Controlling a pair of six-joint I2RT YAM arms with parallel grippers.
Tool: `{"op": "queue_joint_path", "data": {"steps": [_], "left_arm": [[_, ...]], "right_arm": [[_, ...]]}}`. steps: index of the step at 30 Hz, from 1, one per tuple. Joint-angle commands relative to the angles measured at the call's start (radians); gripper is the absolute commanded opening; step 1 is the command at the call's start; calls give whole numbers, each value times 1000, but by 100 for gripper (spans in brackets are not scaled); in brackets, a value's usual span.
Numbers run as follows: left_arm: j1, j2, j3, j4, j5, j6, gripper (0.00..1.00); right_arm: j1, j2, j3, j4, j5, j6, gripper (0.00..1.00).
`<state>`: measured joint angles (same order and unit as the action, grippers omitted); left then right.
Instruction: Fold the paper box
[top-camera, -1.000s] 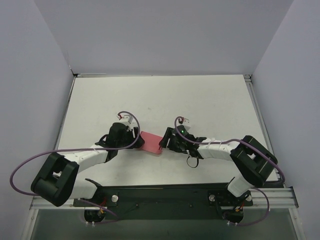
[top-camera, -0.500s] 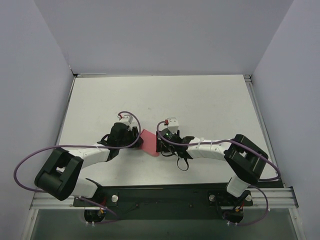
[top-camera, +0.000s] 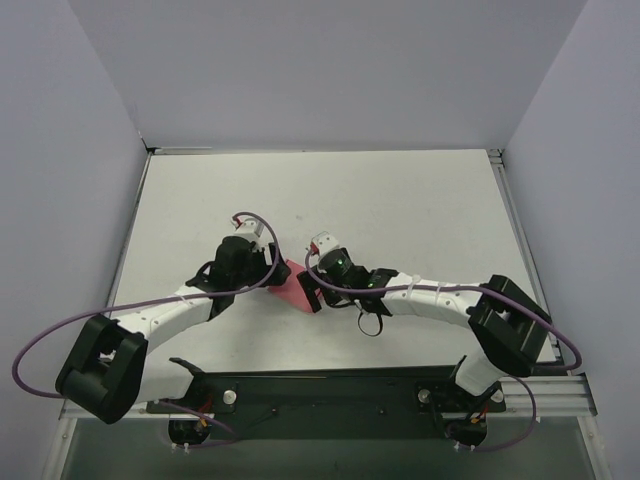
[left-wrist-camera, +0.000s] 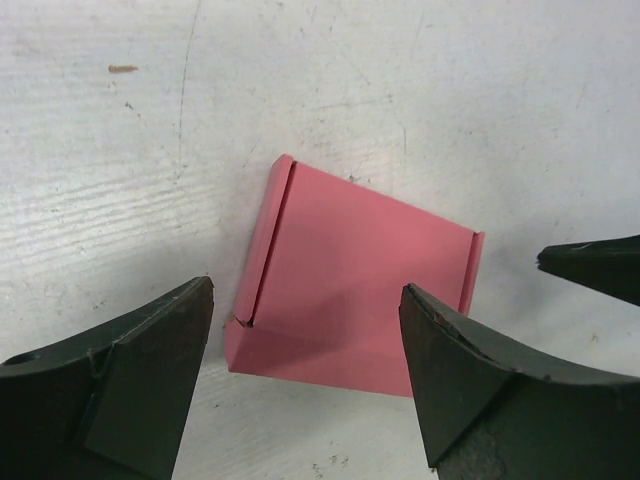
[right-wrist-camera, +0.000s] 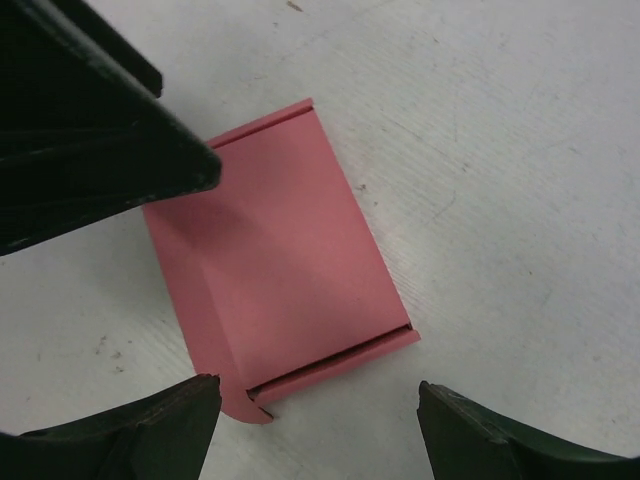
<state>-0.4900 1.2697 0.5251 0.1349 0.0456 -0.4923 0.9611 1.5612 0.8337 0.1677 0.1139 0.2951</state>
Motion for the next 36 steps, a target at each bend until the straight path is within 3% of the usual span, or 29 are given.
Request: {"op": "queue_joint_path", "data": {"steps": [1, 4, 6, 16, 23, 31, 36], "left_arm": [[1, -35, 64, -46, -7, 26, 85], [7, -43, 79, -96, -33, 27, 86], [11, -62, 78, -116, -38, 26, 86], [79, -248, 91, -303, -62, -11, 90], [137, -343, 140, -400, -1, -38, 91], [195, -397, 257, -553, 30, 58, 92], [226, -391, 270, -567, 43, 96, 92]], "right_arm": [[-19, 2, 74, 9, -158, -189, 81], [-36, 29, 100, 10, -227, -247, 82], [-50, 49, 128, 9, -272, -286, 89], [-81, 209, 291, -88, -309, -409, 90], [-75, 275, 343, -131, -319, -424, 95], [-56, 299, 352, -146, -316, -419, 100], [-48, 309, 364, -158, -303, -415, 100]]}}
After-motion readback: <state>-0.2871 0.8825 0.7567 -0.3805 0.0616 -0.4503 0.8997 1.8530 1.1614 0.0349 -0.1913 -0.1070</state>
